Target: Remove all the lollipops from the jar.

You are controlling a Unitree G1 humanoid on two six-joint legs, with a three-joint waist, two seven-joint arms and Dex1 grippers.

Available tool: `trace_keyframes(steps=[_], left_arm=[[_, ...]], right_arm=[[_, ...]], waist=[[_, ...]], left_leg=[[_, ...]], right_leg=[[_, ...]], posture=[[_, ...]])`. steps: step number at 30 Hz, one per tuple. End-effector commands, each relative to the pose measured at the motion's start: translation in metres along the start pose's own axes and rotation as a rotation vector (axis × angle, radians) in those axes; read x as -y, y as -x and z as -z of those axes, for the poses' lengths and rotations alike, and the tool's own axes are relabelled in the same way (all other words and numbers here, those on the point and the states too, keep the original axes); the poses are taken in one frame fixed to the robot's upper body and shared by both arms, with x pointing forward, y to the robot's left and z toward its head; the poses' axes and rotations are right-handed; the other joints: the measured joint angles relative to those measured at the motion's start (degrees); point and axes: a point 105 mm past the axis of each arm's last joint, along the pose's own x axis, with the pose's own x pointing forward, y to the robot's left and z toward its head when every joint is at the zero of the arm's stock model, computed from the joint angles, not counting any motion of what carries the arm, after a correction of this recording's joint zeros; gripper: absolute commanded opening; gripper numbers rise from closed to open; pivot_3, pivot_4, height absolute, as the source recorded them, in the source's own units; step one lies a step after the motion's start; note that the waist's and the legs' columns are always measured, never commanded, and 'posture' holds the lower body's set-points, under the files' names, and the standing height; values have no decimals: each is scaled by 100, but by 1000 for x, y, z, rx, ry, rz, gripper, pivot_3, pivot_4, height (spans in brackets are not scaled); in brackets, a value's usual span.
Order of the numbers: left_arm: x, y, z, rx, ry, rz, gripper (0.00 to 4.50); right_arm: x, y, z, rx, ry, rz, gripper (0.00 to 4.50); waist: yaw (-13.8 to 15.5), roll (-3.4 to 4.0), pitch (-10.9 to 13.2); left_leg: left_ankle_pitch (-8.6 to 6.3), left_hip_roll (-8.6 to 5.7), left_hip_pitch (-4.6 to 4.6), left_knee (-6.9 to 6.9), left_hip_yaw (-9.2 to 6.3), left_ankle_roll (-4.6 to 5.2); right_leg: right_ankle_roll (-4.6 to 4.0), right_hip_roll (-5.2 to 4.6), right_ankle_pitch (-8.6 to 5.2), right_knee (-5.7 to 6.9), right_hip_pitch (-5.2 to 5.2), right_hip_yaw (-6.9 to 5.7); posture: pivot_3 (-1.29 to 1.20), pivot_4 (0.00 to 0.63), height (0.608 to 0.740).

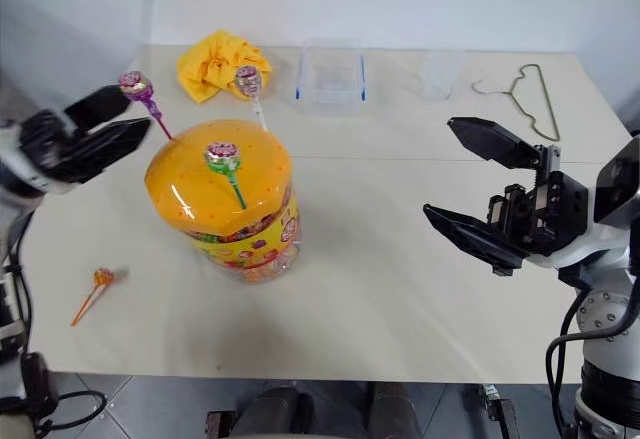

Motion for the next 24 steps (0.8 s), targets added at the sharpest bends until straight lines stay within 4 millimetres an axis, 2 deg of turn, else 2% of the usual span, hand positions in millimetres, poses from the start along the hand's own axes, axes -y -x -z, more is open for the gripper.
trace_keyframes(steps=[1,2,3,4,9,15,17,21,24], left_arm=[[-3,-6,-3,-33,18,14,4067],[-3,-7,-3,-37,29,21,3603],[-4,-7,-5,-26,30,27,3374],[-4,-7,-6,-17,31,32,3359],[-4,-3,-8,-22,43,55,1865],[-2,0,-28,79,84,84,15],[-2,2,-37,123,104,85,15],[-10,19,-51,181,129,12,15],[-35,68,-50,106,133,-232,15]], right_arm=[[-7,-4,-8,6,53,-11,4500],[-8,-5,-8,6,56,-10,4500],[-9,-6,-8,5,61,-5,4500],[-10,-7,-8,5,65,-2,4500],[-10,-12,-4,3,70,18,4500],[-5,-19,-1,12,71,26,4500],[-3,-20,0,16,66,23,4500],[-2,-23,2,28,54,9,4500],[-4,-28,5,29,40,-35,4500]], waist=[[-36,-4,3],[-38,-4,3],[-30,-4,3],[6,-5,3],[36,-8,4],[20,-8,4],[16,-11,6],[1,-11,7],[-58,-17,10]], left_leg=[[0,2,1,0,8,2],[0,3,1,1,8,2],[0,4,1,1,8,2],[0,7,2,3,7,2],[2,4,-1,13,-6,3],[3,2,-1,13,-8,3],[3,2,-2,13,-10,3],[3,2,-2,11,-12,3],[3,3,-3,10,-12,3]], right_leg=[[1,1,0,0,-2,-1],[1,1,0,0,-3,-2],[1,0,0,0,-4,-1],[1,-1,1,1,-4,-1],[2,-7,1,4,0,-7],[2,-8,1,6,0,-9],[2,-9,1,5,0,-10],[2,-10,1,4,0,-12],[2,-9,1,2,-2,-12]], posture=[[0,150,740],[0,150,740],[0,150,740],[0,150,740],[0,150,740],[0,150,740],[0,150,740],[0,150,740],[0,150,740]])
